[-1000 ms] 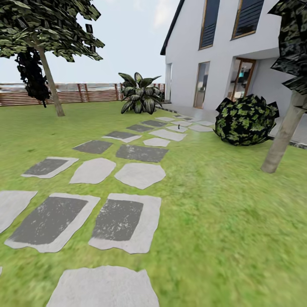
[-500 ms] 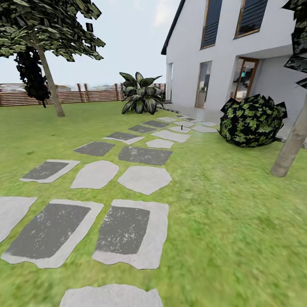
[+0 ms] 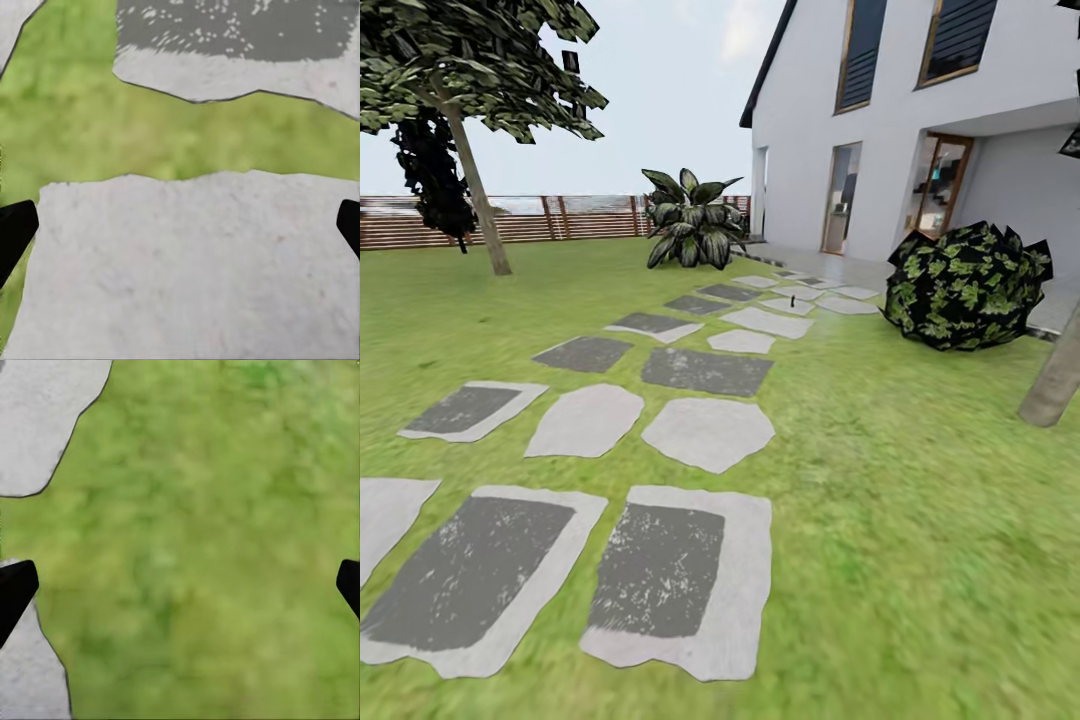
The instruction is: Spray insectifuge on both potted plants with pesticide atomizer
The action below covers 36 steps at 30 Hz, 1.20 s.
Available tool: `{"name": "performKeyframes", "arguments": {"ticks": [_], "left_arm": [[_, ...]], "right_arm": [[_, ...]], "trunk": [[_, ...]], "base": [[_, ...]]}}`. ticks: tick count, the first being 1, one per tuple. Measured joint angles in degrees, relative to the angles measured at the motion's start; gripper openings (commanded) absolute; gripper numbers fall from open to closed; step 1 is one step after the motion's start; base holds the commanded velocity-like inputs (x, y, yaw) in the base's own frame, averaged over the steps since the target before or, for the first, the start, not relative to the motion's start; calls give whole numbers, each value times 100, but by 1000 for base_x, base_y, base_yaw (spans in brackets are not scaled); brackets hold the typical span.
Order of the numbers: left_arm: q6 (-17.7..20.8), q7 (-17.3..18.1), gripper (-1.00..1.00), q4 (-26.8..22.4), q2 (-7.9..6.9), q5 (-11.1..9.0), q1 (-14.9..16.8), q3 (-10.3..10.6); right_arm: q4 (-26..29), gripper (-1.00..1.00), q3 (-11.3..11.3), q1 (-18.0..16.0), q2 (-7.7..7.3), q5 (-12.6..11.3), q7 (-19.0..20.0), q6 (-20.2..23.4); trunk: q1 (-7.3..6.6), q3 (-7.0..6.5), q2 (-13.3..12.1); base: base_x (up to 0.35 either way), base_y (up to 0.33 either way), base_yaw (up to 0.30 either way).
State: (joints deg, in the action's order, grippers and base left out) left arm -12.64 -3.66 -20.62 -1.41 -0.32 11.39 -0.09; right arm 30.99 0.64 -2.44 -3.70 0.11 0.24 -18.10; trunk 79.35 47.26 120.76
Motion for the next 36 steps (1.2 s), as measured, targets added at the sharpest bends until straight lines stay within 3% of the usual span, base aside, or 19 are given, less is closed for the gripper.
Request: {"name": "performKeyframes", "arguments": {"ticks": [36], "left_arm": [[0,9,100,6,-18,15,-2,9]], "right_arm": [[8,100,-38,0,1,10,8,-8]], "trunk": [[0,0,0]], "base": [[336,68,0]]}}
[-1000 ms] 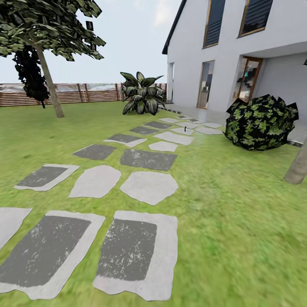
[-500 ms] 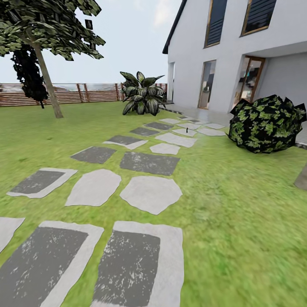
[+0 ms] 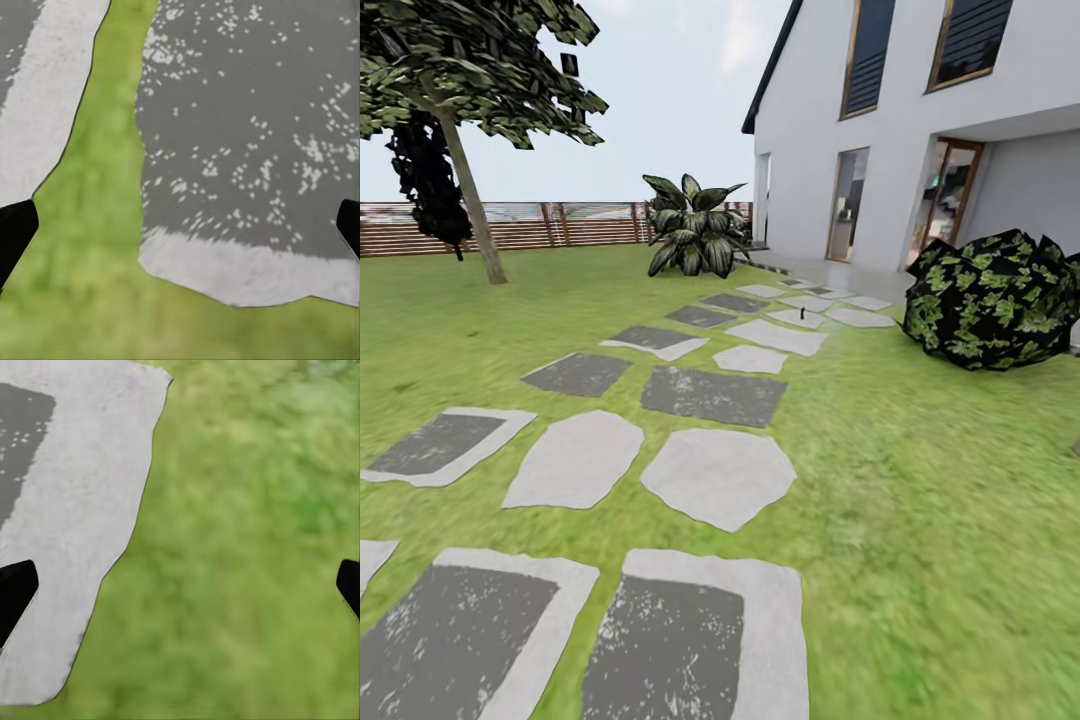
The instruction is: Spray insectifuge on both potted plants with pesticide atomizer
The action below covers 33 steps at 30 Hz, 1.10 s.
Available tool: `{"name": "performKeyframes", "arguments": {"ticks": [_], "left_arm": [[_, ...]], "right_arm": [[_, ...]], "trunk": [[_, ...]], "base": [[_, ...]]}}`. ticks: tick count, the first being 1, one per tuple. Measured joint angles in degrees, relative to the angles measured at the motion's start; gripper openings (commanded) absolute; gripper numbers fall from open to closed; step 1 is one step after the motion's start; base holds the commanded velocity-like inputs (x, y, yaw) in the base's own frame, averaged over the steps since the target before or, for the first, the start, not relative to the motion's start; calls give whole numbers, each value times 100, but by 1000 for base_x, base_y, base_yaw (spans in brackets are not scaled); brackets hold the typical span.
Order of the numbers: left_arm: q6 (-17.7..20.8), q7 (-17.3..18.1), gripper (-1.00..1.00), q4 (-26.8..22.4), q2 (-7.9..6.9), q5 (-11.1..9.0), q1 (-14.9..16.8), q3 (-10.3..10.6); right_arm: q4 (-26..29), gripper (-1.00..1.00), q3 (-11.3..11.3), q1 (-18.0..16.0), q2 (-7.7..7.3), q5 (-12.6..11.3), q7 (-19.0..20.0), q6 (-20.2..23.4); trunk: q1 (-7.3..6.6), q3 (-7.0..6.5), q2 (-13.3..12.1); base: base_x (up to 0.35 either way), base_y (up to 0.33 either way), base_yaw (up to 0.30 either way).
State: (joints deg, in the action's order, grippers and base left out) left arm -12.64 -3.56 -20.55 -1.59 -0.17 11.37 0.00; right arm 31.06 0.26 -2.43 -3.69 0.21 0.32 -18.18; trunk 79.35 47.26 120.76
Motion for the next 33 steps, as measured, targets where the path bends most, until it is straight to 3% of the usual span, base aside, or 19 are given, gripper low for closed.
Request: {"name": "performKeyframes", "arguments": {"ticks": [33], "left_arm": [[-9,4,100,126,25,50,3,31]], "right_arm": [[3,100,-2,0,0,-5,0,-1]], "trunk": [[0,0,0]], "base": [[336,0,0]]}}
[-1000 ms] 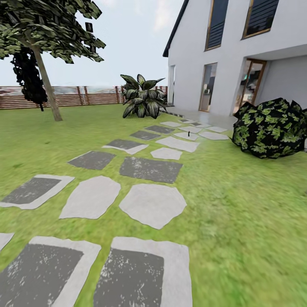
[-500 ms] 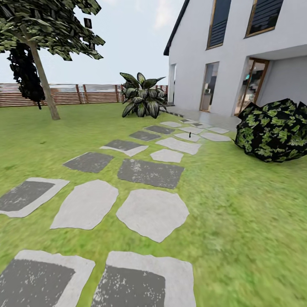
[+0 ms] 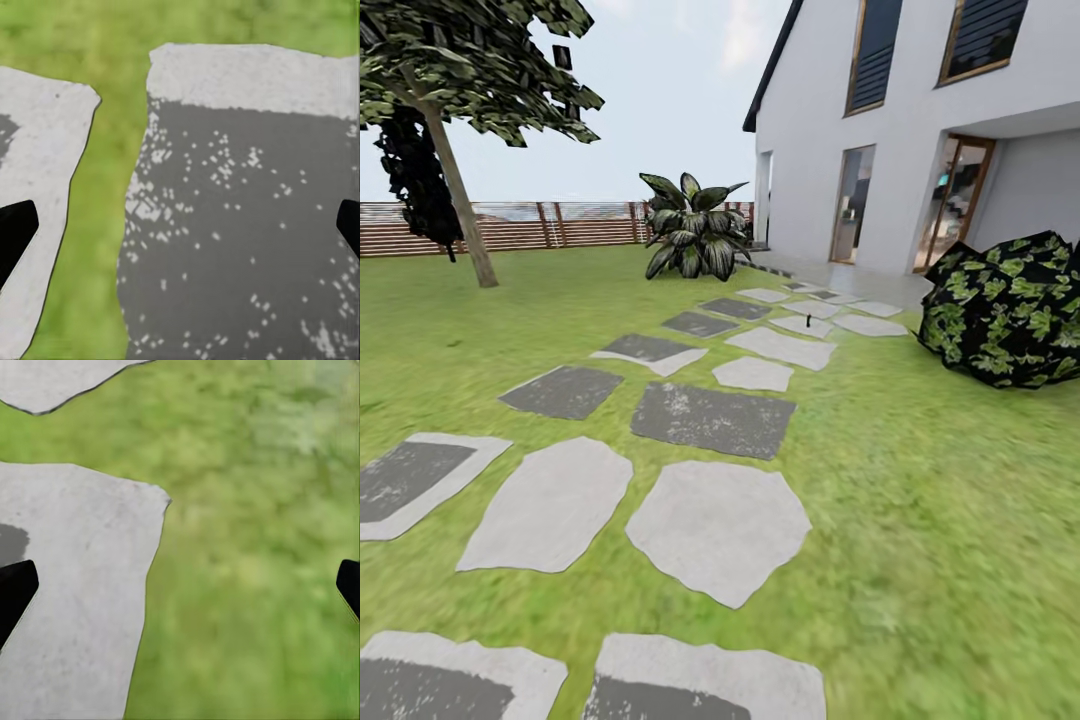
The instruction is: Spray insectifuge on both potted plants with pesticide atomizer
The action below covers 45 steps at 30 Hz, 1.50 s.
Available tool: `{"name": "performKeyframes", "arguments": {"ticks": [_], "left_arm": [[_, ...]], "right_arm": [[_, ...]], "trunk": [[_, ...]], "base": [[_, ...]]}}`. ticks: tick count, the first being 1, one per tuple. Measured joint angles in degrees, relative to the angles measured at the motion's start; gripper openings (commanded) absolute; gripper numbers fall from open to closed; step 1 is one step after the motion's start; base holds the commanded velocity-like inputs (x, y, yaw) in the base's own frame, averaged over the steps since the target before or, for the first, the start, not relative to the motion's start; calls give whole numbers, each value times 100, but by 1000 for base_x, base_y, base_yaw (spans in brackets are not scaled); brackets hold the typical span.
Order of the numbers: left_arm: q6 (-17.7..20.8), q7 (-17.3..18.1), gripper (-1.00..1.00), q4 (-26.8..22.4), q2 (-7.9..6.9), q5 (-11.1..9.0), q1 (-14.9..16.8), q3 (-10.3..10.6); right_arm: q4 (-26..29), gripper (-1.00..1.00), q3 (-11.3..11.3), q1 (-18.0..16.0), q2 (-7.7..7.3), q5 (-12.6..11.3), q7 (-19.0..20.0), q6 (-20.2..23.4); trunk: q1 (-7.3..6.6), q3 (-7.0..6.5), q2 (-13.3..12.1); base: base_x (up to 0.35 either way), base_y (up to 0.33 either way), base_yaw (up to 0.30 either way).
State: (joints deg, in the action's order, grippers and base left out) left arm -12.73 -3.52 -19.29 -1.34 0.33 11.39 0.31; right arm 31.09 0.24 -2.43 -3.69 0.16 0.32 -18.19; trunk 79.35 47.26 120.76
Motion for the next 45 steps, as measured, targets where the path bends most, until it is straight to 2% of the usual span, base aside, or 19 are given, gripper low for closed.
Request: {"name": "performKeyframes", "arguments": {"ticks": [45], "left_arm": [[0,0,100,0,-6,6,0,-7]], "right_arm": [[-3,100,-8,0,9,0,-1,2]], "trunk": [[0,0,0]], "base": [[338,0,0]]}}
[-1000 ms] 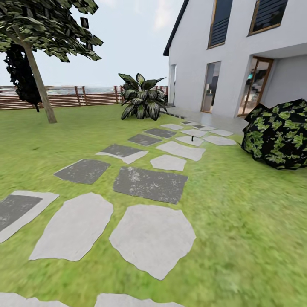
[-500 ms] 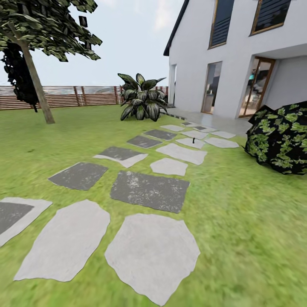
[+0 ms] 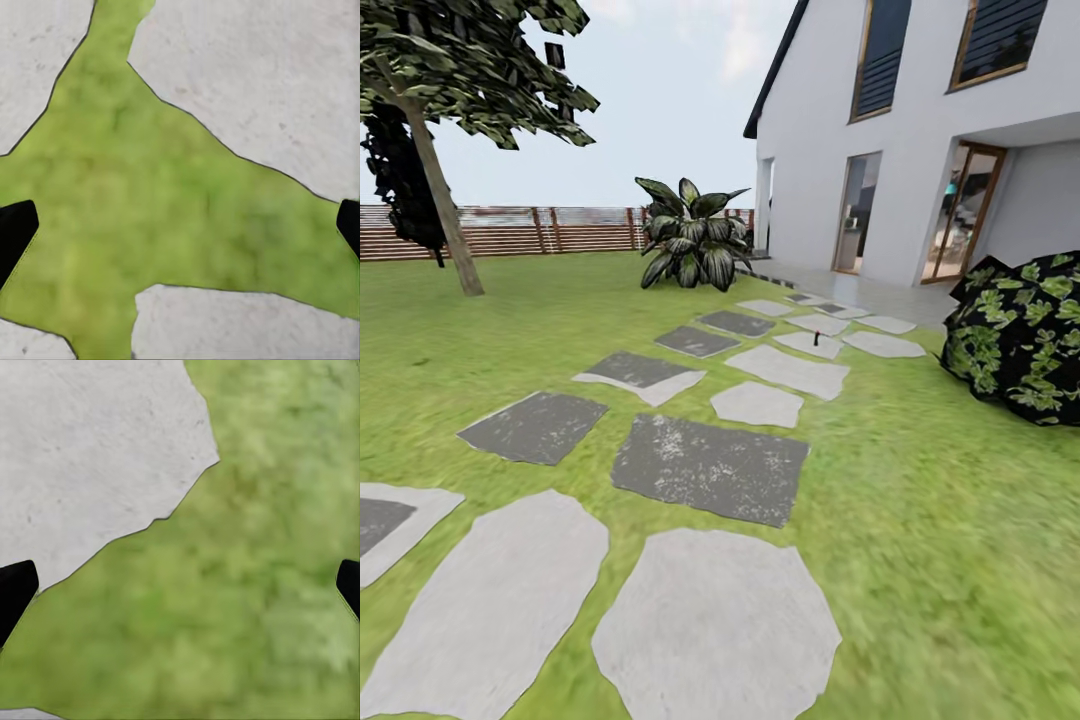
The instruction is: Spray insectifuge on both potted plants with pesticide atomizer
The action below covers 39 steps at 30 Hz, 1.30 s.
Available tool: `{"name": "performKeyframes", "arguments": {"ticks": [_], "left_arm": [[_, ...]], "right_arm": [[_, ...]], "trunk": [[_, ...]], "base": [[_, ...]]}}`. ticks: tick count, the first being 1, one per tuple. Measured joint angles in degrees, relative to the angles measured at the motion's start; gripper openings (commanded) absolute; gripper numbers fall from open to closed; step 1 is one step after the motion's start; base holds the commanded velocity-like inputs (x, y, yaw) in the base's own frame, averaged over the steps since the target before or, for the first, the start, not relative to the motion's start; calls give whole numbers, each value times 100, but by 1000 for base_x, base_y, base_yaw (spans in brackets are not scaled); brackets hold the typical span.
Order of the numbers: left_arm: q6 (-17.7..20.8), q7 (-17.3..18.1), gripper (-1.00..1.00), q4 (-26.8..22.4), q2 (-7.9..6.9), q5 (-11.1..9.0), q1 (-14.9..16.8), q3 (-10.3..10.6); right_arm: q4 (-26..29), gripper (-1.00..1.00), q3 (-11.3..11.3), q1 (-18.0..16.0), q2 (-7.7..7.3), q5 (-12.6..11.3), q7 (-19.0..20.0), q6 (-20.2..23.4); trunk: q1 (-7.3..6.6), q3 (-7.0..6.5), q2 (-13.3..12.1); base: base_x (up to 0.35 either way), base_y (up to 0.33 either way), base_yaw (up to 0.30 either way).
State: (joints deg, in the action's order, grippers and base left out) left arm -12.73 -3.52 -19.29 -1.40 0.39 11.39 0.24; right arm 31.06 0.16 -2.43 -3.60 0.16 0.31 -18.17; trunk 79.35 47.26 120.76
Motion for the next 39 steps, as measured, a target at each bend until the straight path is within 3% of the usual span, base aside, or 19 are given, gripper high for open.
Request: {"name": "performKeyframes", "arguments": {"ticks": [39], "left_arm": [[2,-1,100,0,0,-2,0,-9]], "right_arm": [[10,100,6,0,0,0,1,2]], "trunk": [[0,0,0]], "base": [[338,0,0]]}}
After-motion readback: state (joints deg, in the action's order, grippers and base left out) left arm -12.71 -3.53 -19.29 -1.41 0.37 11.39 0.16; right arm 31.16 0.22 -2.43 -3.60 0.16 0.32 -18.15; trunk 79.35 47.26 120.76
